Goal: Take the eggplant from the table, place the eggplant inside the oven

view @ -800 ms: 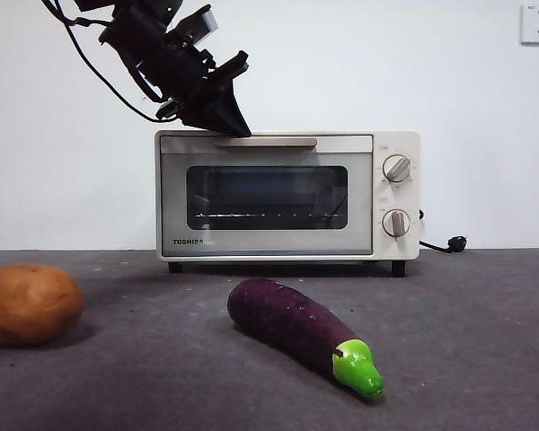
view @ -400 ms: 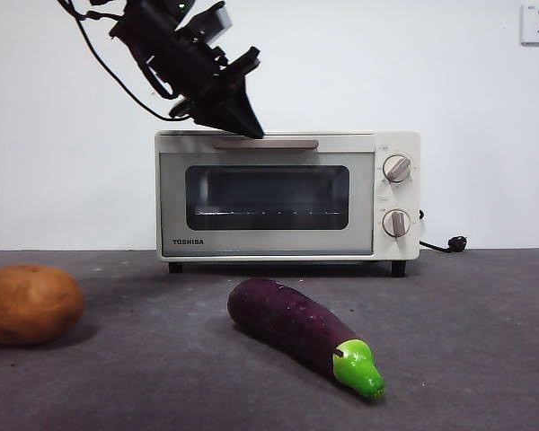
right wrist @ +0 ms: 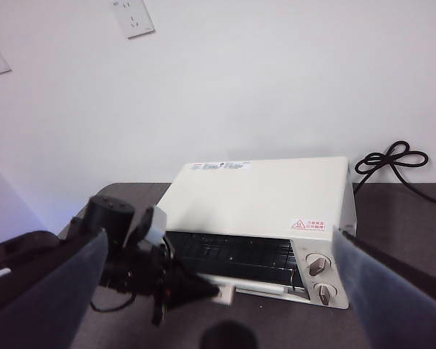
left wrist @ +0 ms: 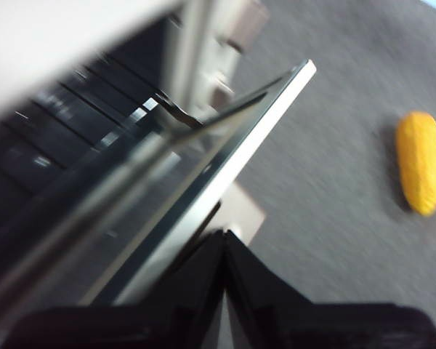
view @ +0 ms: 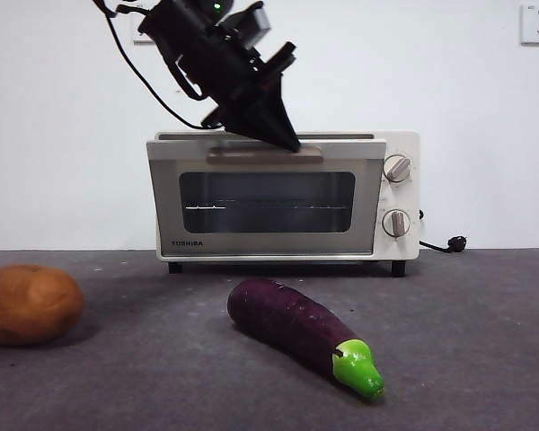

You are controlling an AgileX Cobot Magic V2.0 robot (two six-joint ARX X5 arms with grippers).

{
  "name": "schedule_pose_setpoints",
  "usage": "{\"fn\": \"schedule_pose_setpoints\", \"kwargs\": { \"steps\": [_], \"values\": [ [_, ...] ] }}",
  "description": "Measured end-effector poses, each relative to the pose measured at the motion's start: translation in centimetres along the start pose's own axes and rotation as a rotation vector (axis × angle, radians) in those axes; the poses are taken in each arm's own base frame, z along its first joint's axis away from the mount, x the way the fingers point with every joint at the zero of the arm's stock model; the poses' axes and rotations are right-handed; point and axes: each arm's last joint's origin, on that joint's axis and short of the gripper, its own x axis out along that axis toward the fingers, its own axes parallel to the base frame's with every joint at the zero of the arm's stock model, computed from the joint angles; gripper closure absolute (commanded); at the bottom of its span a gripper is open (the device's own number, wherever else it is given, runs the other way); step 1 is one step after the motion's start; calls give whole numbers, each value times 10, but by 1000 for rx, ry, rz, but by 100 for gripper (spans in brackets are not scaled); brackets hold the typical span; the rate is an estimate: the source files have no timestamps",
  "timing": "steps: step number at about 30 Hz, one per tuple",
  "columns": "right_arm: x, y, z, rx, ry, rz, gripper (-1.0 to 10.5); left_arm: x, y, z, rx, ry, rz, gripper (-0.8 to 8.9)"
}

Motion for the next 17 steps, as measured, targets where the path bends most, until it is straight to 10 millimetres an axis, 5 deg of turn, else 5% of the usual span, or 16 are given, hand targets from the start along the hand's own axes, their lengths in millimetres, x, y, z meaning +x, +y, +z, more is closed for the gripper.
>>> {"fn": "schedule_pose_setpoints", "kwargs": {
  "steps": [17],
  "values": [
    [3,-2,0,4,8,-1,257,25,-36,-10,19,112,-85,819]
  ]
}}
